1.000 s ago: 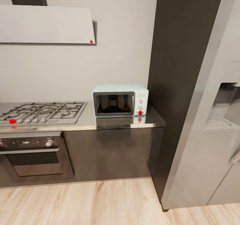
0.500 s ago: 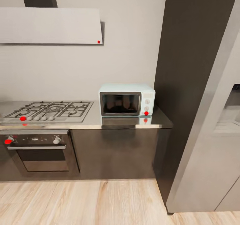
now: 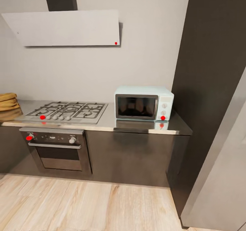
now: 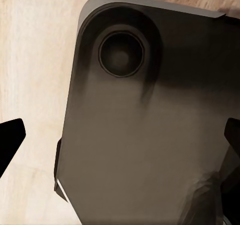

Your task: In the kitchen, take the popcorn bag from the countertop, put it into the microwave, and heat it until the popcorn is cooked so the cooked popcorn ends up inside the bag.

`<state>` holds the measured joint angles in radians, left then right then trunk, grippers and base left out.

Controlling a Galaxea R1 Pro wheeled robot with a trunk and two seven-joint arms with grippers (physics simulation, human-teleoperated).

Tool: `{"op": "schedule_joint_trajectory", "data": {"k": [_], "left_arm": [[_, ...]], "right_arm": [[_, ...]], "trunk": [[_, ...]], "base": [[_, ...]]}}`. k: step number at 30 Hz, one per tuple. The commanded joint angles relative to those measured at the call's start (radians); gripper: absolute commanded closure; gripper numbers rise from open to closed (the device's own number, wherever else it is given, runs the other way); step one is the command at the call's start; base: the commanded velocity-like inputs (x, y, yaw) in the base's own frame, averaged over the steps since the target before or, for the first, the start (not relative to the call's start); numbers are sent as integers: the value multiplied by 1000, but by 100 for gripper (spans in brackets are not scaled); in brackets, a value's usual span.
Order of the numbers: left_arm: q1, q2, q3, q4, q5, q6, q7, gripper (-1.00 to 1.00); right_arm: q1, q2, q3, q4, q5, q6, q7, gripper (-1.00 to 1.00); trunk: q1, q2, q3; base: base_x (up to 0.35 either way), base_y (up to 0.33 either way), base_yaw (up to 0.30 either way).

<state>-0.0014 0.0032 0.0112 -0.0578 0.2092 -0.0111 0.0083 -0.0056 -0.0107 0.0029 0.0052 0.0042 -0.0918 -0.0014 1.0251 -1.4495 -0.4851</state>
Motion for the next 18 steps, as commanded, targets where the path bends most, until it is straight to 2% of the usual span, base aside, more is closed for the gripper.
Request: {"op": "schedule_joint_trajectory", "data": {"k": [1,18], "left_arm": [[0,0,0,0,6,-1,1,-100],[0,0,1,0,6,-1,1,-100]], "right_arm": [[-1,0,0,1,0,-3,0,-100],[-1,-1,-7,1,-6,9,-1,-100]], "trunk": [[0,0,-1],[0,0,-1]], "base": [[0,0,24],[0,0,2]]}}
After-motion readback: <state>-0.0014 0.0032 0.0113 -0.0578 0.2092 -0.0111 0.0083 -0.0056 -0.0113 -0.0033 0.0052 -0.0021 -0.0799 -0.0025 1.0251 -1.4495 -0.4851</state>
